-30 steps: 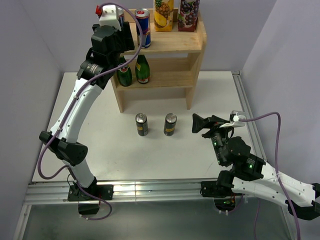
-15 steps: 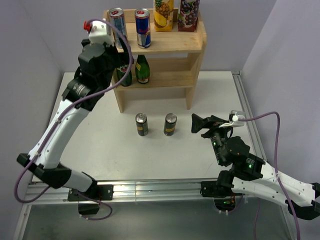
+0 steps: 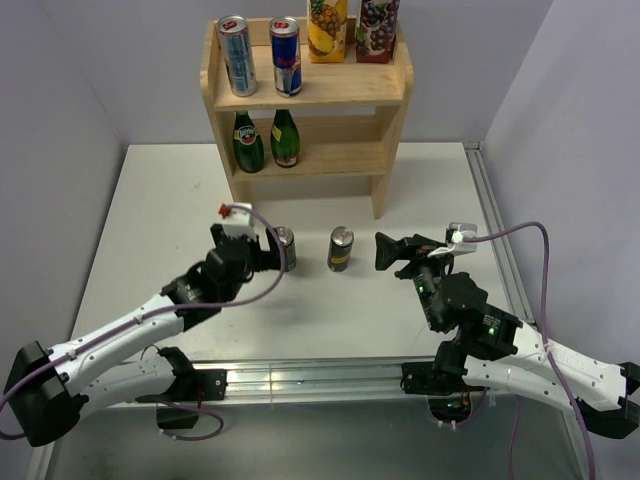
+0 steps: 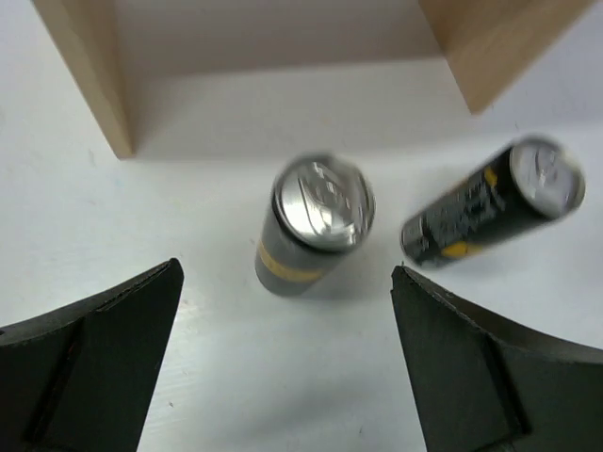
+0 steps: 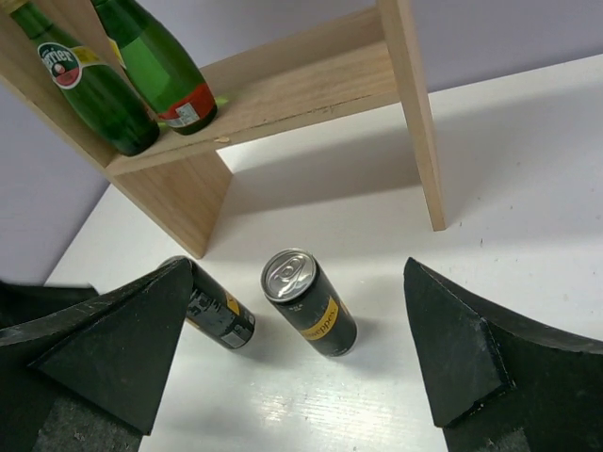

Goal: Place and organize the beverage onto the shelf

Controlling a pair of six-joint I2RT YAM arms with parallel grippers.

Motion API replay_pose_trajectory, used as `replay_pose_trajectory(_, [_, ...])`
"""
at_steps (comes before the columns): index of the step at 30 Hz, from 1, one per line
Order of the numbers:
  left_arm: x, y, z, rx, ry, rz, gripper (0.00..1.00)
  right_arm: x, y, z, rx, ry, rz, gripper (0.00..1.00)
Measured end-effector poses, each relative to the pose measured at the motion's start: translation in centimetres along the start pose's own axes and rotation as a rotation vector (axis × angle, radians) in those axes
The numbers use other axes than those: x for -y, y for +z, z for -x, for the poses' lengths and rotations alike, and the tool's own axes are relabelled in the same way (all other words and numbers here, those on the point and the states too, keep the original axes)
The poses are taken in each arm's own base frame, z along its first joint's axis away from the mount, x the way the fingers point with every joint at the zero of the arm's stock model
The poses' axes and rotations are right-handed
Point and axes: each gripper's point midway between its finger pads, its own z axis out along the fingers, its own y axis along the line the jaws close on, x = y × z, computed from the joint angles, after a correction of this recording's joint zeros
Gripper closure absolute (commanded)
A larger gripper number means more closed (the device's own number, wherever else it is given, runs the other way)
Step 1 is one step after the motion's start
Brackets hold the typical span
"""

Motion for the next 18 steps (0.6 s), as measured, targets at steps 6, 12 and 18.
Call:
replay_pose_trajectory(6, [0.2,0.7,-5.5,-0.010,-0.008,-0.051,0.01,0.0,0.0,-0.2,-0.002,0.005,-0.001,0.00])
replay_pose_trajectory(12, [1.4,3.1,-7.6,0.001,-0.033,-0.081,0.01,0.2,0.0,-0.5,-0.006,0.003,-0.004,0.00])
replay_pose_trajectory(18, [2.1,5.2,-9.4,0.007,-0.044,-0.079,0.01,0.3,-0.1,-0.6,-0.006,0.003,-0.006,0.00])
